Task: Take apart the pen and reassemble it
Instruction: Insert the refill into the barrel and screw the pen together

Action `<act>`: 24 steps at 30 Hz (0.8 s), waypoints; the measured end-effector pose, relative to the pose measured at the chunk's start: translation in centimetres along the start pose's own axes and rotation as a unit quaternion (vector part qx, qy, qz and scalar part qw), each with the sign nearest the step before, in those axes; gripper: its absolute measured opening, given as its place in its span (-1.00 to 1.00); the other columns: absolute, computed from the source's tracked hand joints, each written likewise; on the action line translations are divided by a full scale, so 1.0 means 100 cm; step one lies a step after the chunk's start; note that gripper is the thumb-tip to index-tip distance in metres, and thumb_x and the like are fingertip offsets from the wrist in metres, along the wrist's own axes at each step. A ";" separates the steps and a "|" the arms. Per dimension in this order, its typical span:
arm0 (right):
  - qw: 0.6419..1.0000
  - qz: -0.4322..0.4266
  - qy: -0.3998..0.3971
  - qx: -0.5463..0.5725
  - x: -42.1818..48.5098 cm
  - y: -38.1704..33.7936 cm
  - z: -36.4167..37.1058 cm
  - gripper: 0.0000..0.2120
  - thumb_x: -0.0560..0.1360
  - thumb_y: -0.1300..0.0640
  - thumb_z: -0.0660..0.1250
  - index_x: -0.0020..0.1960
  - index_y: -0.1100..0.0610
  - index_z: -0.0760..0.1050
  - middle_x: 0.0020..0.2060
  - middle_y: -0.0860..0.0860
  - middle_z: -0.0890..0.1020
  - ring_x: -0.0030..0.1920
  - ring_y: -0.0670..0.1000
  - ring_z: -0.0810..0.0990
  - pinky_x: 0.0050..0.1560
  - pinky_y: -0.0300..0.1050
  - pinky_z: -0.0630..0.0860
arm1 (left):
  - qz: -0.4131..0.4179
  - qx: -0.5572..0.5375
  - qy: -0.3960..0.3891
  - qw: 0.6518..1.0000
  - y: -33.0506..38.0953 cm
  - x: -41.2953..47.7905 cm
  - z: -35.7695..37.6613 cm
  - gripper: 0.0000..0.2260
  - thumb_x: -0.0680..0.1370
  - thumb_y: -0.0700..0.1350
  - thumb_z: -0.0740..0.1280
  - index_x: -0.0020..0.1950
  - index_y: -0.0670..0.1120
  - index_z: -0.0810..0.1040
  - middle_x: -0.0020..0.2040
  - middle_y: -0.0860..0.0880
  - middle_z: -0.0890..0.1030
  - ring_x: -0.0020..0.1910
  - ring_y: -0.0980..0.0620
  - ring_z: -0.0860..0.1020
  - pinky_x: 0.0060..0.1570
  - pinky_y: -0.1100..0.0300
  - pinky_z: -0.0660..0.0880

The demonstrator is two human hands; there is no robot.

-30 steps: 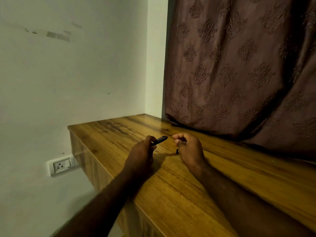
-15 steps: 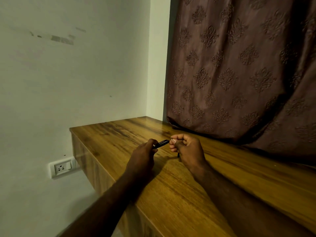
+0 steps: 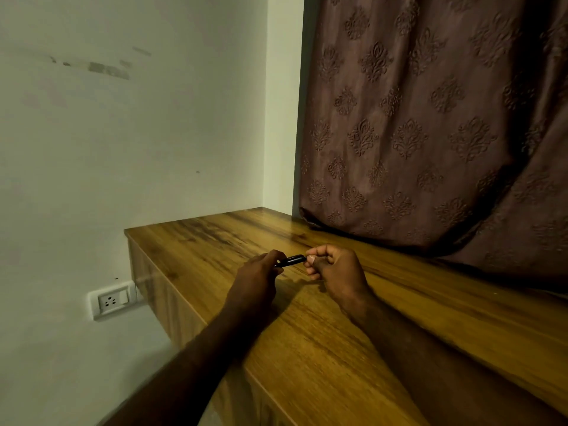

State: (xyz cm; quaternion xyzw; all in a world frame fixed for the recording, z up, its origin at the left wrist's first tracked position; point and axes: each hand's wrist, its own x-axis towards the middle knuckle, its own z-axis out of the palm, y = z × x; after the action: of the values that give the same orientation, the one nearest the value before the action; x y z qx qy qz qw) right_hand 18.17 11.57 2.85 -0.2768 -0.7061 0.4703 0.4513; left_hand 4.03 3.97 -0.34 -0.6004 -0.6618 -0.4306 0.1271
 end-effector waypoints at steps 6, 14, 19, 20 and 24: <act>0.999 0.031 -0.018 0.020 -0.001 0.000 0.000 -0.87 0.55 0.32 0.27 0.03 0.36 0.55 -0.26 0.15 0.60 -0.41 -0.07 0.48 -0.51 -0.34 0.42 | -0.002 0.003 0.003 1.000 -0.002 0.000 0.001 -0.80 0.53 -0.23 0.30 0.12 -0.04 0.53 -0.01 -0.11 0.63 -0.08 0.00 0.58 -0.10 0.02 0.58; 0.995 0.067 -0.051 0.045 0.004 0.008 -0.011 -0.87 0.55 0.28 0.30 0.03 0.32 0.56 -0.28 0.13 0.63 -0.36 0.01 0.50 -0.36 -0.12 0.38 | 0.001 0.014 -0.014 1.000 -0.002 0.000 0.002 -0.80 0.52 -0.21 0.31 0.13 -0.04 0.53 -0.03 -0.09 0.63 -0.11 0.00 0.57 -0.14 0.14 0.51; 0.993 0.074 -0.057 0.073 0.007 0.008 -0.010 -0.87 0.54 0.32 0.30 0.07 0.31 0.53 -0.30 0.12 0.63 -0.44 -0.06 0.51 -0.41 -0.15 0.36 | -0.008 0.023 -0.018 1.000 -0.003 0.001 0.004 -0.78 0.52 -0.21 0.31 0.14 -0.02 0.53 -0.01 -0.08 0.63 -0.11 0.05 0.55 -0.17 0.26 0.39; 0.993 0.074 -0.053 0.074 0.007 0.009 -0.010 -0.87 0.53 0.32 0.31 0.07 0.32 0.52 -0.30 0.12 0.63 -0.44 -0.05 0.51 -0.42 -0.16 0.37 | -0.009 0.023 -0.018 1.000 -0.004 0.001 0.004 -0.78 0.52 -0.21 0.31 0.14 -0.02 0.53 -0.01 -0.08 0.63 -0.10 0.04 0.56 -0.16 0.26 0.40; 0.996 0.062 -0.046 0.037 0.008 0.013 -0.009 -0.88 0.55 0.26 0.31 0.02 0.31 0.54 -0.28 0.13 0.64 -0.41 -0.02 0.50 -0.40 -0.14 0.40 | -0.009 0.014 -0.021 1.000 -0.002 0.001 0.003 -0.77 0.53 -0.22 0.30 0.16 -0.02 0.52 0.01 -0.08 0.63 -0.07 0.02 0.57 -0.11 0.18 0.50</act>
State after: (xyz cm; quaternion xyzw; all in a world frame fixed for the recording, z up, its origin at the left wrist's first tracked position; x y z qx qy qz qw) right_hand 18.59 13.14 2.14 -0.2807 -0.6897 0.5356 0.3983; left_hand 3.89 4.22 -0.54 -0.6016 -0.6756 -0.4097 0.1176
